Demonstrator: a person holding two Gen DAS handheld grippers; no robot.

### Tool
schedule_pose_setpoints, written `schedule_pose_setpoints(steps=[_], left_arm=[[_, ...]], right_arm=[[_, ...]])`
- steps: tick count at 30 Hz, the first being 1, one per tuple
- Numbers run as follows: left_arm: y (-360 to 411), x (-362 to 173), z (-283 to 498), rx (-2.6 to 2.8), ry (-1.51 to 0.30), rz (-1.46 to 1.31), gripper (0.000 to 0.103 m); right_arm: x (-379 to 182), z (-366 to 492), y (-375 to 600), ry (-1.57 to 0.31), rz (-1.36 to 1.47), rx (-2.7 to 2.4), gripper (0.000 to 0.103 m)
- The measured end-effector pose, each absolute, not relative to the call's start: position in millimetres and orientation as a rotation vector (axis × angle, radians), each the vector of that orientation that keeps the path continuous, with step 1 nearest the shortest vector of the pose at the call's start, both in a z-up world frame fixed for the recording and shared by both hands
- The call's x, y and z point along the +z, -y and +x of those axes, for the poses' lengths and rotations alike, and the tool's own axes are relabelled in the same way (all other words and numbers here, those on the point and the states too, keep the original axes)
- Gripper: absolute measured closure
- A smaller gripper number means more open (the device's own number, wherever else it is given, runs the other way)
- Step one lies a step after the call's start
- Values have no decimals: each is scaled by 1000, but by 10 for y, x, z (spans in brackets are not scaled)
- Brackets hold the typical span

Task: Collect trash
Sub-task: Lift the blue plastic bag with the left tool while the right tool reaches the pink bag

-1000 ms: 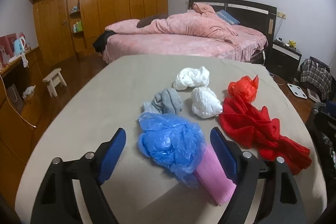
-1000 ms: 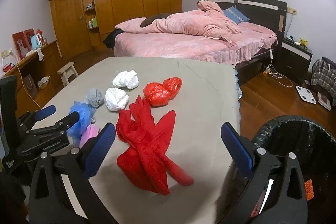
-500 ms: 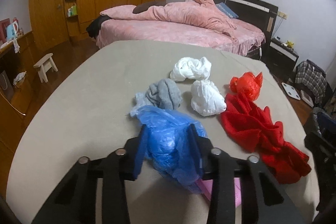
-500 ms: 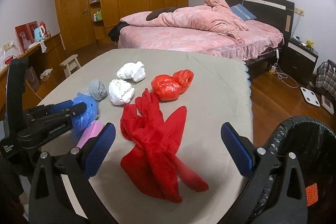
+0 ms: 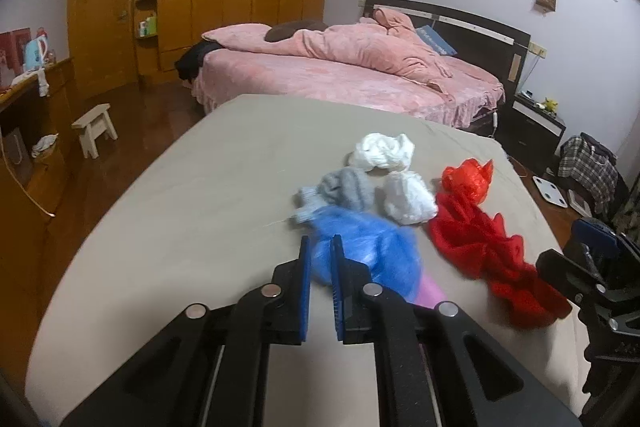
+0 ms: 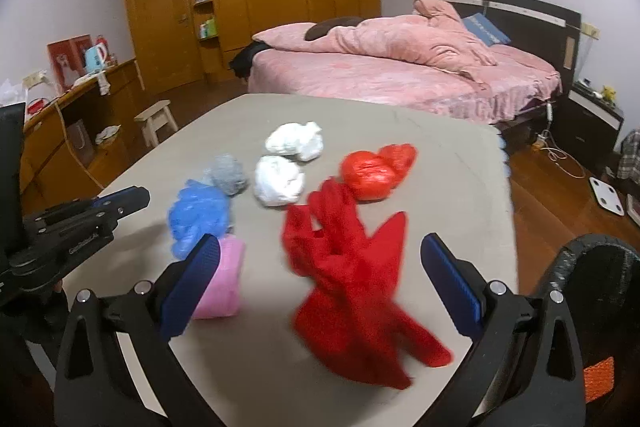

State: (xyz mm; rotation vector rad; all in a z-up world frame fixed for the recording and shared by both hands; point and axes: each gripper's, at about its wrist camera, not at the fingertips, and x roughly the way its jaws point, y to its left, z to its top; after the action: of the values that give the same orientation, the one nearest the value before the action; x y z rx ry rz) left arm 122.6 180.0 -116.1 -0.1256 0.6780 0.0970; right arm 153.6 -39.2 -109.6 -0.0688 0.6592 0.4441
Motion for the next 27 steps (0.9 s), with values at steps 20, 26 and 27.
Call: schedule_pose_setpoints(steps=[20, 26, 27], left_arm=[[-1445, -1554, 1792, 61, -823, -112, 21], [-1618, -1621, 1793, 28, -848, -229, 50], [-1630, -1596, 1765, 29, -833, -236, 51]], right_arm=[[-1225, 1662, 563, -683, -54, 382, 5], [-1285, 1679, 565, -691, -57, 385, 5], [-1295, 1680, 560, -694, -56, 387, 5]])
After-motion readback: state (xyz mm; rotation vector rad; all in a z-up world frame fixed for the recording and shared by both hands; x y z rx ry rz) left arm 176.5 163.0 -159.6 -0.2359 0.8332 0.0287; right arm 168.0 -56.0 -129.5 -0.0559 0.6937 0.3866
